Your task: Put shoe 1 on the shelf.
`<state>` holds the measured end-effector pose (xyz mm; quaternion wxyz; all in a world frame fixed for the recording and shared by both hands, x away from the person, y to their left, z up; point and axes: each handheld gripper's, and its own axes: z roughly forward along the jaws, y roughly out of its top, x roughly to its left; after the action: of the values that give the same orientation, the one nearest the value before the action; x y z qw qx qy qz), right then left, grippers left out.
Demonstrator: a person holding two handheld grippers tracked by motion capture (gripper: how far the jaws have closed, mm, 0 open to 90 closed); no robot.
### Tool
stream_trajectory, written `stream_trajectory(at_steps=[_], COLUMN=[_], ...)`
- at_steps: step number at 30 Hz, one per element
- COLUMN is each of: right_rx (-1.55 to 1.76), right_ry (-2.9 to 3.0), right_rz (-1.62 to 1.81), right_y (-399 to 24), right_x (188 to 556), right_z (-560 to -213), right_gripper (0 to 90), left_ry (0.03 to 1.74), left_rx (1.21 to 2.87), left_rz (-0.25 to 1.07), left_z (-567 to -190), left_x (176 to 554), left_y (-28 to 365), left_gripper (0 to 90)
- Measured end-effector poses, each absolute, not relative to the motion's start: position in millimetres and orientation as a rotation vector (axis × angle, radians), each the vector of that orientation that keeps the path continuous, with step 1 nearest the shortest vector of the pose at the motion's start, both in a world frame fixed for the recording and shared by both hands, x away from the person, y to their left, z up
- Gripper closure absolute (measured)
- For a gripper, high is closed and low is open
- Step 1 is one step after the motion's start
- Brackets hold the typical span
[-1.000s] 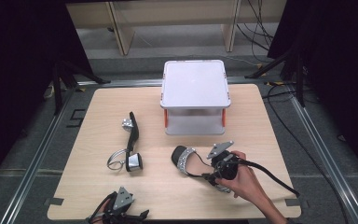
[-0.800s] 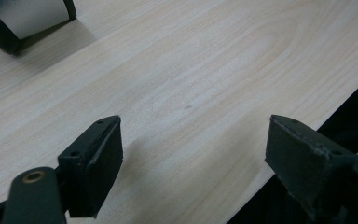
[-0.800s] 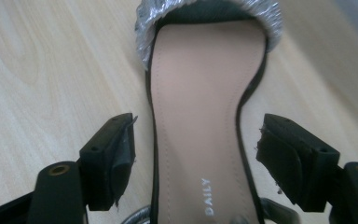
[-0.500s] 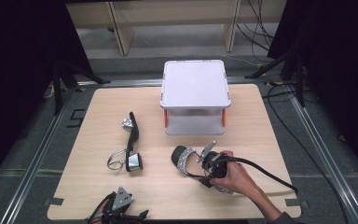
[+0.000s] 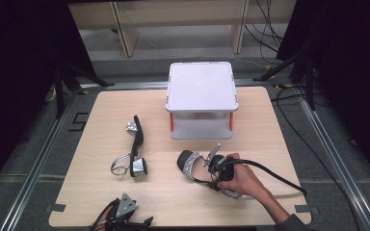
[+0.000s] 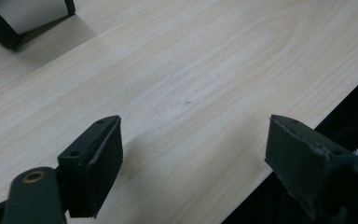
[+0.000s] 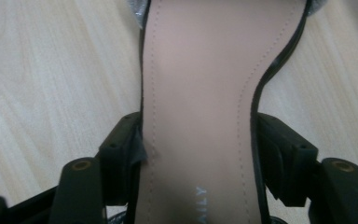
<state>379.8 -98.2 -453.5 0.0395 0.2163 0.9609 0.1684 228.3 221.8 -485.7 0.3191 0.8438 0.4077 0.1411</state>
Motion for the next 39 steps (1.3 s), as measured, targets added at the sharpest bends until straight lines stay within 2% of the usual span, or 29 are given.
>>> stream_trajectory(at_steps=[16, 29, 39], right_rx=[0.601, 0.595, 0.648], right_ry=[2.934, 2.956, 2.952], right_rz=[0.462, 0.454, 0.509], right_y=[-93.8, -93.4, -91.0], right_x=[377.1, 380.3, 379.3], right_z=[-455.2, -455.9, -454.9], right_gripper=[42.6, 40.9, 43.0], left_ry=[1.064, 1.076, 1.067], left_rx=[2.218, 2.215, 2.216], left_rz=[0.373, 0.381, 0.371], left_z=[-484.8, -485.6, -484.8], left_x=[227.1, 226.4, 226.5], left_y=[224.2, 223.4, 224.7], left_gripper=[18.5, 18.6, 18.6])
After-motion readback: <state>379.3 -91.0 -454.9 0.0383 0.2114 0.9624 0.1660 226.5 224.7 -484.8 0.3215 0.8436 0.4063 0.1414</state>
